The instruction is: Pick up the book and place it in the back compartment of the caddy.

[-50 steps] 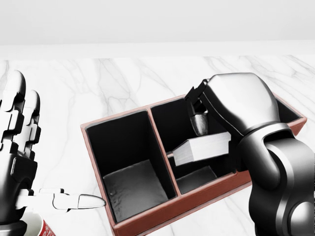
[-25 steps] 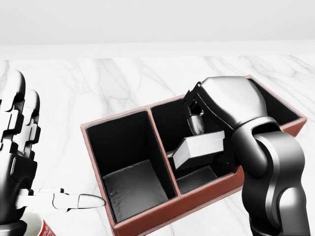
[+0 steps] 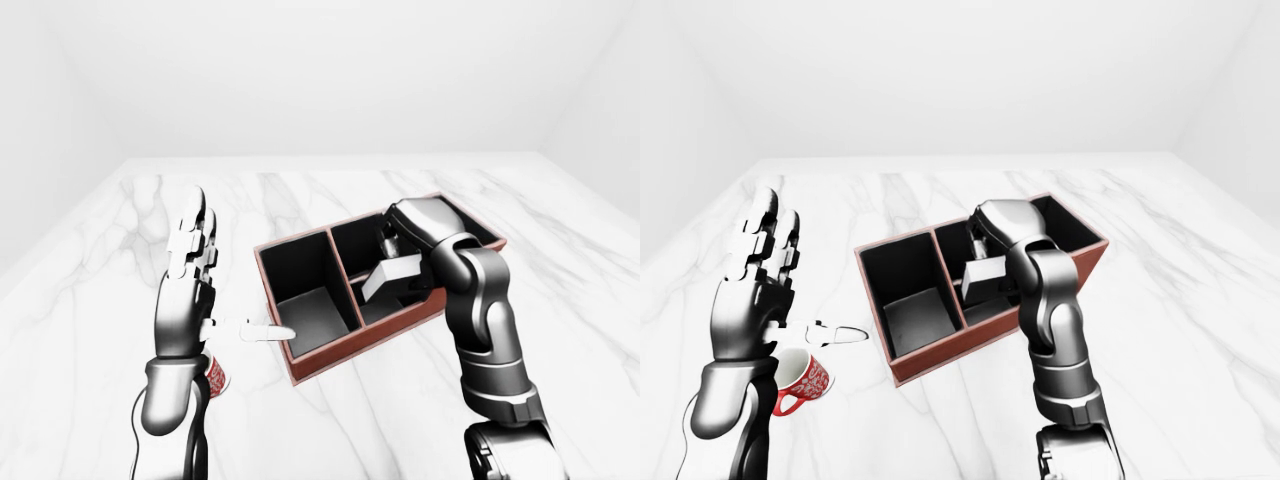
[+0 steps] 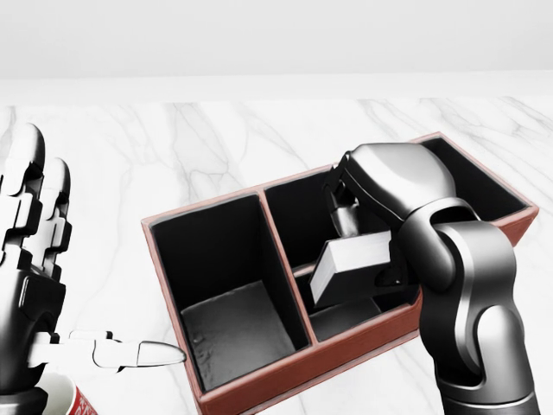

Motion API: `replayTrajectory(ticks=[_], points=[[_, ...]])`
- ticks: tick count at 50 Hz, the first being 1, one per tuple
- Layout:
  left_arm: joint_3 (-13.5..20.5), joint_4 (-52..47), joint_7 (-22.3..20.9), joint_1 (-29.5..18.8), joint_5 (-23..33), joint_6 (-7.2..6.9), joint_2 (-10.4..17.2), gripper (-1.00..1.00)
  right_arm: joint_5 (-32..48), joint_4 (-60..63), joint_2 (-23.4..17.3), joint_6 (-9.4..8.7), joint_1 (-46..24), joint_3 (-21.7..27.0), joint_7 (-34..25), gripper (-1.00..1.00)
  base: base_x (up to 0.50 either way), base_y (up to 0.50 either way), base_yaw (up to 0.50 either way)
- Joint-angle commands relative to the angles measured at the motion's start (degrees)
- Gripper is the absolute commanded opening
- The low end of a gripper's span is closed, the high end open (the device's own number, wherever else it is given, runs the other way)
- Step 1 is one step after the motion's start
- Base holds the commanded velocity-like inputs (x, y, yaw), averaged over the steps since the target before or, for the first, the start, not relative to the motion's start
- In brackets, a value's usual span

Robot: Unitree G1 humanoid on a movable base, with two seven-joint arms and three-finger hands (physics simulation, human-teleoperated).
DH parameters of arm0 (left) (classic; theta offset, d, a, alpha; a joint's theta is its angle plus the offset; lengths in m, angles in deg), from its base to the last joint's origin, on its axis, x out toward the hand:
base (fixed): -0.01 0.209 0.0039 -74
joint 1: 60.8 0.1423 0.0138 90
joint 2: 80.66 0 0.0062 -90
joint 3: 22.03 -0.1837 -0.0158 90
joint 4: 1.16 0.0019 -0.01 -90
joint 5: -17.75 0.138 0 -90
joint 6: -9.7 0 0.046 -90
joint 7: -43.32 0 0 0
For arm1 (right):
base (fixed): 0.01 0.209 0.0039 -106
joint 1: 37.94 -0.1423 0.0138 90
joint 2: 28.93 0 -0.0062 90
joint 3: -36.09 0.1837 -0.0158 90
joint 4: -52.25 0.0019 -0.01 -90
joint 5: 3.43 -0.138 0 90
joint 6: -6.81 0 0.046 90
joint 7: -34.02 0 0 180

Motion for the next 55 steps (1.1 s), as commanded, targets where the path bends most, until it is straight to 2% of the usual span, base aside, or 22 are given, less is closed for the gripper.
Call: replayTrajectory(ticks=[1,55], points=[[-0.03,-0.14,-0.02,0.13,0.04,0.0,-0.01,1.0,0.3,-3.47,-0.72,0.0,-0.59,0.36,0.01,-1.0,0.0,0.0,0.0],[-0.34,0.46,0.14,0.18,0.51,0.0,-0.03,1.0,-1.49,-10.77,-0.73,0.0,-2.52,0.11,0.01,-1.0,0.0,0.0,0.0]])
